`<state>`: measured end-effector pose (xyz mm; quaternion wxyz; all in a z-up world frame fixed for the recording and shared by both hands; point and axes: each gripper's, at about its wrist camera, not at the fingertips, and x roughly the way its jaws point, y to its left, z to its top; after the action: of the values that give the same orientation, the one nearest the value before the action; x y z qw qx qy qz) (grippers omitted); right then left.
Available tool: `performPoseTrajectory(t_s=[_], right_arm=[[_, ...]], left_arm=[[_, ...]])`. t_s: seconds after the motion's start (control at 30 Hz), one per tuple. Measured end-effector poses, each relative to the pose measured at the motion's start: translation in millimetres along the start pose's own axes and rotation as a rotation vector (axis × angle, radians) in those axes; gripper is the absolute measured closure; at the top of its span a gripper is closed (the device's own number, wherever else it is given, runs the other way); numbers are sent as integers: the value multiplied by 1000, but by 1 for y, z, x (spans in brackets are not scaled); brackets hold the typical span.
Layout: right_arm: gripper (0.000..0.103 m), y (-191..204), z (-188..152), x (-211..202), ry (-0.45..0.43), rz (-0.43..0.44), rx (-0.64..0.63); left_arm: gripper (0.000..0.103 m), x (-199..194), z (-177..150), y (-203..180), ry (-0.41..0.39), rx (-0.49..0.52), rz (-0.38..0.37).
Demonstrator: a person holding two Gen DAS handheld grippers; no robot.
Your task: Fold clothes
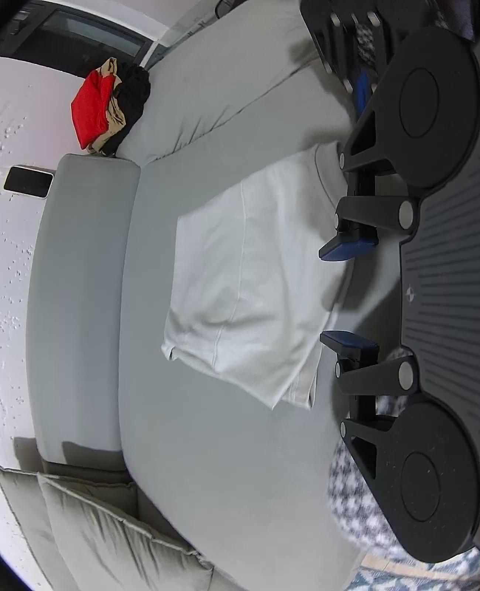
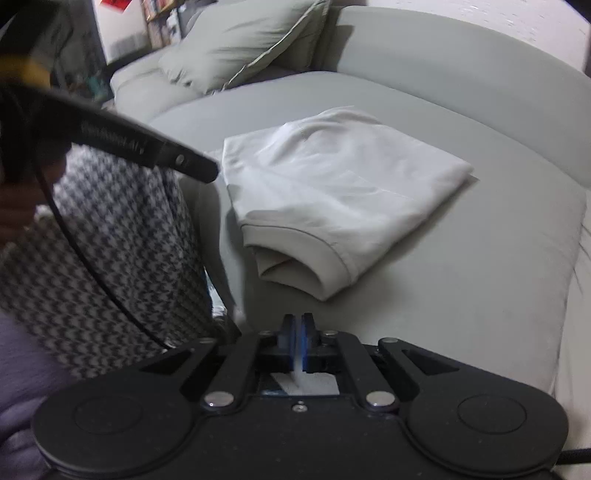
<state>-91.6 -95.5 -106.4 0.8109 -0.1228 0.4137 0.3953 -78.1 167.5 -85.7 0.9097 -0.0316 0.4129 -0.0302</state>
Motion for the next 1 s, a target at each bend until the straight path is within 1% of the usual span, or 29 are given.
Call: performPoseTrajectory(t_s=[0.03, 0.07, 0.1, 0.13, 0.2, 0.23, 0.3, 0.33, 0.37, 0.4, 0.43, 0.5, 0.57, 0.6, 0.63, 0.7, 0.73, 0.77, 0.83, 0.9, 0.93, 1.0], right_arm=[[88, -8, 1, -9, -33, 10, 53], [84, -18, 2, -17, -72, 16, 113], [84, -28, 7, -21, -110, 16, 177], [84, -37, 13, -21, -141, 13, 235], [84, -54, 27, -17, -193, 19, 337], [84, -58, 36, -6, -194, 45, 366], [84, -65, 48, 20, -166, 93, 429], [84, -68, 49, 33, -130, 101, 473], [85, -71, 50, 46, -93, 110, 517], [90, -74, 48, 53, -67, 109, 554], [99, -76, 42, 51, -56, 104, 570], [100, -76, 31, 33, -37, 100, 544], [93, -79, 24, 15, -4, 73, 530], [93, -83, 22, 8, -3, 66, 533], [93, -88, 23, 3, -30, 69, 549], [90, -101, 32, -2, -110, 78, 603], [86, -108, 39, 0, -165, 86, 637], [80, -114, 46, 3, -218, 94, 671], [79, -127, 62, 19, -289, 130, 741], [78, -139, 76, 42, -321, 179, 820], [79, -144, 81, 56, -323, 208, 857], [79, -151, 92, 81, -307, 235, 899]], left_arm=[[62, 0, 2, 3, -4, -5, -1], [62, 2, 5, 6, -7, -11, -4], [68, 6, 10, 7, -10, -16, -6], [79, 10, 17, 5, -16, -15, -8], [92, 24, 33, -10, -50, 35, -33], [92, 34, 39, -19, -52, 67, -36], [92, 64, 48, -38, -17, 130, -13], [92, 79, 50, -44, 25, 147, 8], [93, 85, 48, -43, 66, 151, 26], [93, 81, 43, -39, 81, 158, 31], [93, 76, 38, -35, 96, 165, 36], [92, 66, 29, -26, 126, 178, 47], [93, 57, 20, -17, 156, 192, 57], [92, 52, 15, -13, 171, 198, 63], [92, 47, 17, -8, 162, 182, 56], [92, 41, 36, -1, 74, 101, 14], [92, 42, 49, -1, 27, 68, -14], [92, 47, 61, -4, -6, 54, -38], [92, 66, 84, -14, -52, 57, -73], [91, 88, 105, -26, -87, 67, -100], [85, 103, 113, -35, -91, 87, -90], [85, 137, 124, -39, -77, 111, -47]])
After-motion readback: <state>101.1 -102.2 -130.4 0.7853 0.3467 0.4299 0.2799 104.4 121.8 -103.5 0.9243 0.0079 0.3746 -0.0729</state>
